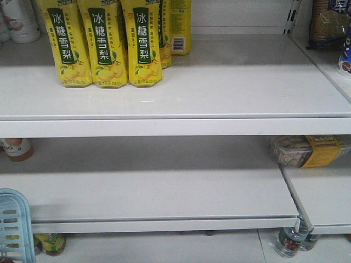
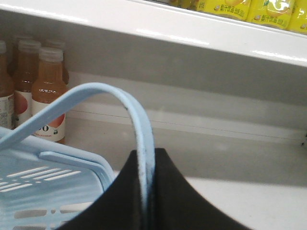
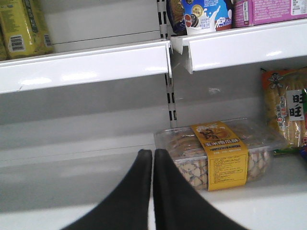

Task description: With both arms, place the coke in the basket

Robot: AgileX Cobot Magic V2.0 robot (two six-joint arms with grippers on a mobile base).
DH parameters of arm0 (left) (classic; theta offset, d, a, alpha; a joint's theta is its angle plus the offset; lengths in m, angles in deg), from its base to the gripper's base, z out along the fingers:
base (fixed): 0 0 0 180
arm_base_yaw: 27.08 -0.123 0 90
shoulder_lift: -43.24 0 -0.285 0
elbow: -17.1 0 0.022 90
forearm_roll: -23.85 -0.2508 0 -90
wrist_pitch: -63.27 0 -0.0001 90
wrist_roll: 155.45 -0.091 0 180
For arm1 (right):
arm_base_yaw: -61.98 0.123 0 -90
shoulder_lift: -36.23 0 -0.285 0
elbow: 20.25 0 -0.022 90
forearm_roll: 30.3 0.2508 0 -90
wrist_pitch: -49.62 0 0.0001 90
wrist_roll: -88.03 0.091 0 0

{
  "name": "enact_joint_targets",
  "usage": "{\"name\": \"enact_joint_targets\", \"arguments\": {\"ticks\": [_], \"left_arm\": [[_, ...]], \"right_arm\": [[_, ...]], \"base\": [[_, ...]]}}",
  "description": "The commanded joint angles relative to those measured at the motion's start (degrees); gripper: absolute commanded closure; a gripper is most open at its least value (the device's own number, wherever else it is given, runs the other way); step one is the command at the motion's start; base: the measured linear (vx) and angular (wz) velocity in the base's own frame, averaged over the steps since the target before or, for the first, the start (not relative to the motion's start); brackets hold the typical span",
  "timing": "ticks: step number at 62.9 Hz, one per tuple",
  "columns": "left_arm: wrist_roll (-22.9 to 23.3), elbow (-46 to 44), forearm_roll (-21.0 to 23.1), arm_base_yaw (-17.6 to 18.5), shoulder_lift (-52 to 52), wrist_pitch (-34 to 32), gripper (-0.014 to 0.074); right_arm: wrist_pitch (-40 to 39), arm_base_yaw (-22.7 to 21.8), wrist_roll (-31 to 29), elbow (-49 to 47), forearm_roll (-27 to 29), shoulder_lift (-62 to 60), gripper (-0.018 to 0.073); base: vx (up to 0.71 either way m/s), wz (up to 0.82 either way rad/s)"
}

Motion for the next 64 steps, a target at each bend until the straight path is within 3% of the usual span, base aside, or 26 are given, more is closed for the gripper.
{"name": "enact_joint_targets", "arguments": {"ticks": [1, 64], "left_arm": [[-1.5, -0.2, -1.7, -0.1, -1.2, -8.6, 0.0603], [-1.5, -0.2, -1.7, 0.4, -1.2, -8.6, 0.0603]], "right_arm": [[-4.0, -0.3, -0.3, 0.7, -0.6, -1.0, 0.0564], [-4.0, -0.3, -0.4, 0.6, -0.6, -1.0, 0.0564]], "base": [[0.00, 0.00], [0.00, 0.00]]}}
